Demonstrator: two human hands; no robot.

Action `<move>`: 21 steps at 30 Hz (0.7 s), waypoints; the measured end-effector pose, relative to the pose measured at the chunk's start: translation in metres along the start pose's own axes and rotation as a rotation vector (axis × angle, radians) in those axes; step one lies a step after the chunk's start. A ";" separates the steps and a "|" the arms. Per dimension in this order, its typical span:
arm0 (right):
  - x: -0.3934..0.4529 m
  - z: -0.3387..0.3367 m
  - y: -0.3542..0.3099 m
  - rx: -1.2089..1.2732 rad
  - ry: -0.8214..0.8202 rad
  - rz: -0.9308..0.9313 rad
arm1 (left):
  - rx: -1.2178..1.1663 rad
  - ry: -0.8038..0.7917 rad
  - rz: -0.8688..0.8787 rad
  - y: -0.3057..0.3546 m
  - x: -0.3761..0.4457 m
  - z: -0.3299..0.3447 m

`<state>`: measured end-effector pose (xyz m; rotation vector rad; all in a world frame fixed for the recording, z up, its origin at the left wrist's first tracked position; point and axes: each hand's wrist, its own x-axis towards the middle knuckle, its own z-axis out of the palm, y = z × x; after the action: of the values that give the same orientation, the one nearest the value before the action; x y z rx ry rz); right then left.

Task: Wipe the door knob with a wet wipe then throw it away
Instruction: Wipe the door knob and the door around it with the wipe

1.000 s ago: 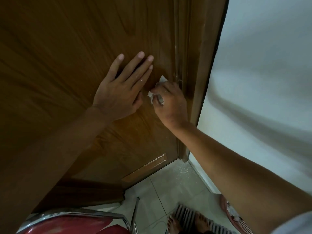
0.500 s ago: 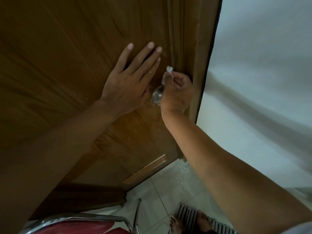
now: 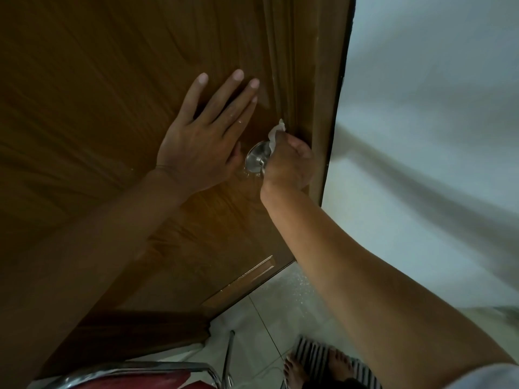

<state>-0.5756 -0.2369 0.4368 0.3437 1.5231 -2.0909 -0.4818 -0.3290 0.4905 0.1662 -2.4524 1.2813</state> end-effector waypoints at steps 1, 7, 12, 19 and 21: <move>0.000 -0.002 0.002 0.001 0.006 0.026 | -0.005 0.000 -0.003 0.000 0.000 0.000; -0.008 0.005 -0.011 -0.050 -0.023 -0.136 | -0.020 -0.023 -0.011 0.000 -0.001 0.001; -0.005 0.004 -0.009 -0.068 -0.041 -0.133 | -0.032 -0.027 -0.012 -0.001 -0.001 0.000; -0.013 0.012 -0.027 -0.035 -0.062 -0.178 | -0.105 -0.014 -0.034 -0.005 -0.001 -0.006; -0.014 0.014 -0.031 -0.046 -0.065 -0.242 | -0.113 -0.021 -0.038 -0.006 -0.002 -0.007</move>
<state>-0.5797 -0.2392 0.4729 0.0752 1.6401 -2.2213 -0.4768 -0.3264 0.4980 0.1961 -2.5188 1.1280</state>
